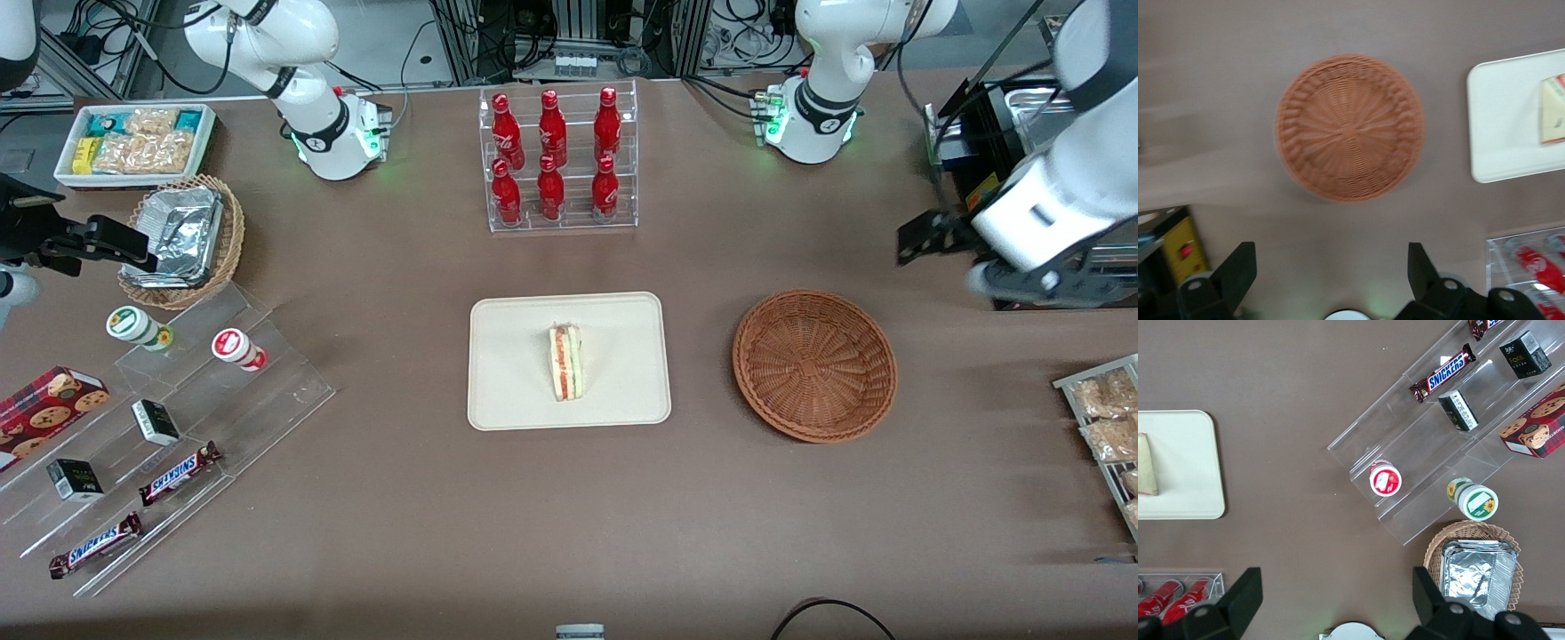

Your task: Place sandwich from basket to tray

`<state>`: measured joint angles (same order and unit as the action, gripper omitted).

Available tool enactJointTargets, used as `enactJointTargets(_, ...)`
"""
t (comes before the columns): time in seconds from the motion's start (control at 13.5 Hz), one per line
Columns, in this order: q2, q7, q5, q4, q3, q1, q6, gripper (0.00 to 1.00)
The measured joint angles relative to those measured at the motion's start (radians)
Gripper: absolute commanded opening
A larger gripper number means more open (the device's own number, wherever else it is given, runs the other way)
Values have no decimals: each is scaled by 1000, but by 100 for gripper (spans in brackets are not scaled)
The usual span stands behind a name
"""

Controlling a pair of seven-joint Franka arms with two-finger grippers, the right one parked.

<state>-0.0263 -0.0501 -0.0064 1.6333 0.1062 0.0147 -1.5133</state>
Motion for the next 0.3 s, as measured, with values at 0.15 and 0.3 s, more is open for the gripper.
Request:
enactJointTargets(0.15,-30,-2,37,13,4,2,0,100)
enactJointTargets(0.3,-39,-2,39,12,6,2,1,100)
